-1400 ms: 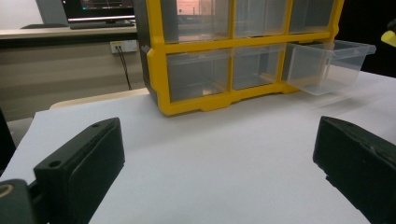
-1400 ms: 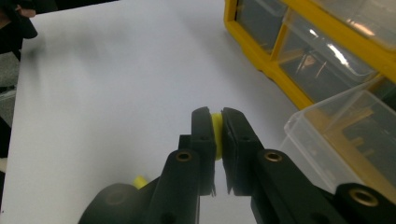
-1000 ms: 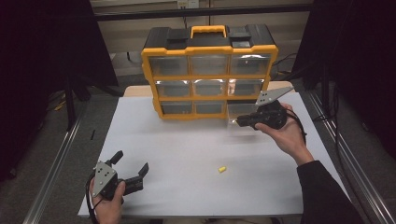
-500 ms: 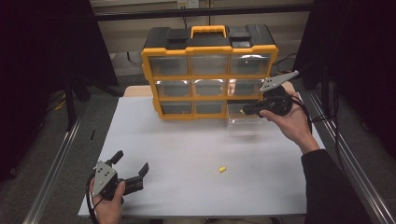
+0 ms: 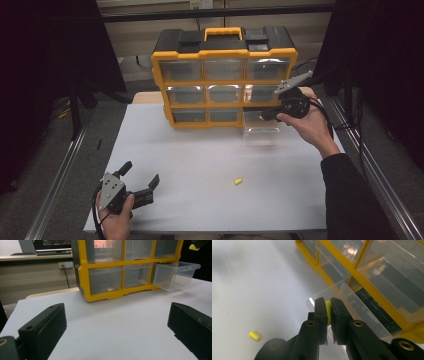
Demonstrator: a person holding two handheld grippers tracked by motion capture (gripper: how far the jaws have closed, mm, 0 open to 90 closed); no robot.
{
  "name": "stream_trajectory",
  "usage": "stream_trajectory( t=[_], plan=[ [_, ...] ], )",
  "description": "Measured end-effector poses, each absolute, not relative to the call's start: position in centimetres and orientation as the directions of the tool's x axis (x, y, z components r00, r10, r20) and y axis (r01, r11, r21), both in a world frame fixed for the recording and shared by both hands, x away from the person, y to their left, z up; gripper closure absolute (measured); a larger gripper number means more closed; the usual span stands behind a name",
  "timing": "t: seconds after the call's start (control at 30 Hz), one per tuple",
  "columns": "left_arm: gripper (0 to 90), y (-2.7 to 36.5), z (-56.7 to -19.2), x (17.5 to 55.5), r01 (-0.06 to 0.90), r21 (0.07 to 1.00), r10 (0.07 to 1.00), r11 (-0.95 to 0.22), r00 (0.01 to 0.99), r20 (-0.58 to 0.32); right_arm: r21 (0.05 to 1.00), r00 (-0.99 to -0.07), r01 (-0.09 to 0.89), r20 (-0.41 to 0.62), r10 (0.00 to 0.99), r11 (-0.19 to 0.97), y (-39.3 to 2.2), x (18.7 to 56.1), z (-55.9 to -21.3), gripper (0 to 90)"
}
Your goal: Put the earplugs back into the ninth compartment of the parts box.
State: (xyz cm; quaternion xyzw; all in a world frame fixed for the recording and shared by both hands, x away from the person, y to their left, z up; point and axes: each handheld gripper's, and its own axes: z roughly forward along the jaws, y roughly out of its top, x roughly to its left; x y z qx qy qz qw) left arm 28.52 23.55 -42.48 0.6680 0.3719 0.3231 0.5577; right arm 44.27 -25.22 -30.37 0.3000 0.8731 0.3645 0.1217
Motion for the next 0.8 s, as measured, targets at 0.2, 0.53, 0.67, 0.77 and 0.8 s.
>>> stream_trajectory(
  t=[0.2,0.53,0.67,0.77,0.8],
  plan=[
    [2.1,23.6,-42.5,28.5,0.136,0.985,0.857,-0.101,0.516,0.017,0.684,-0.779,0.463,0.010,0.627,0.564,-25.1,45.3,-30.6,83.3],
    [2.1,23.5,-42.5,28.6,0.140,0.986,0.855,-0.094,0.519,0.008,0.601,-0.759,0.525,0.012,0.650,0.602,-25.0,46.9,-31.8,83.0],
    [2.1,23.5,-42.5,28.6,0.140,0.985,0.853,-0.099,0.522,0.011,0.572,-0.755,0.546,0.018,0.656,0.612,-25.0,47.6,-31.9,83.0],
    [2.1,23.5,-42.5,28.6,0.141,0.985,0.852,-0.099,0.523,0.011,0.554,-0.756,0.553,0.018,0.654,0.623,-24.9,48.2,-32.0,83.1],
    [2.1,23.5,-42.5,28.6,0.139,0.985,0.852,-0.100,0.523,0.012,0.553,-0.760,0.548,0.016,0.650,0.627,-24.9,48.4,-32.1,83.0]
  ],
)
